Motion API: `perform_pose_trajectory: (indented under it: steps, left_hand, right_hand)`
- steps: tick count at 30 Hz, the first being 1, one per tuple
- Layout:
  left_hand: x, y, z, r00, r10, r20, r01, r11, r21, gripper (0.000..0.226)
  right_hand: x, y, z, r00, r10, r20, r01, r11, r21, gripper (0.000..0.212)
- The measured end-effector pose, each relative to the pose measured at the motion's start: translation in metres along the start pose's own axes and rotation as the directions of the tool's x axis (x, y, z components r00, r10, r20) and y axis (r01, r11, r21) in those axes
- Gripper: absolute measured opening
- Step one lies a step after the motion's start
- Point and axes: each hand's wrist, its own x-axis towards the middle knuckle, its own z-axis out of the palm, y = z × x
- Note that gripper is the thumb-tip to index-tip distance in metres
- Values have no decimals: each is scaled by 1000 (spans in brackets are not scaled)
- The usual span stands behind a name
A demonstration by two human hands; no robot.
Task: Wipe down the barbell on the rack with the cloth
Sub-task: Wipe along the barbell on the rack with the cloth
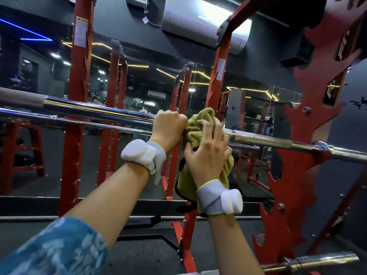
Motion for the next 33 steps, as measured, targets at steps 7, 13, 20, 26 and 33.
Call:
perform_pose_trajectory:
  steps: [7,13,20,26,33]
  left_hand:
    - [12,2,2,993,-44,113,46,999,-17,20]
    - [13,2,-2,985,-65,160,72,997,-38,22]
    - [10,4,1,987,-102,127,108,993,-43,21]
    - [9,4,1,985,-116,127,121,992,-37,20]
    - [8,6,1,985,-128,118,132,991,-31,23]
  right_hand:
    - [-12,38,-3,998,-63,-14,62,996,-65,53]
    - [12,53,-16,985,174,-4,-174,985,-12,50]
    - [-6,52,-8,996,-85,-10,84,996,-23,49]
    - [11,71,-19,977,212,17,-212,977,32,46]
    - [2,71,-19,998,-43,40,42,999,32,50]
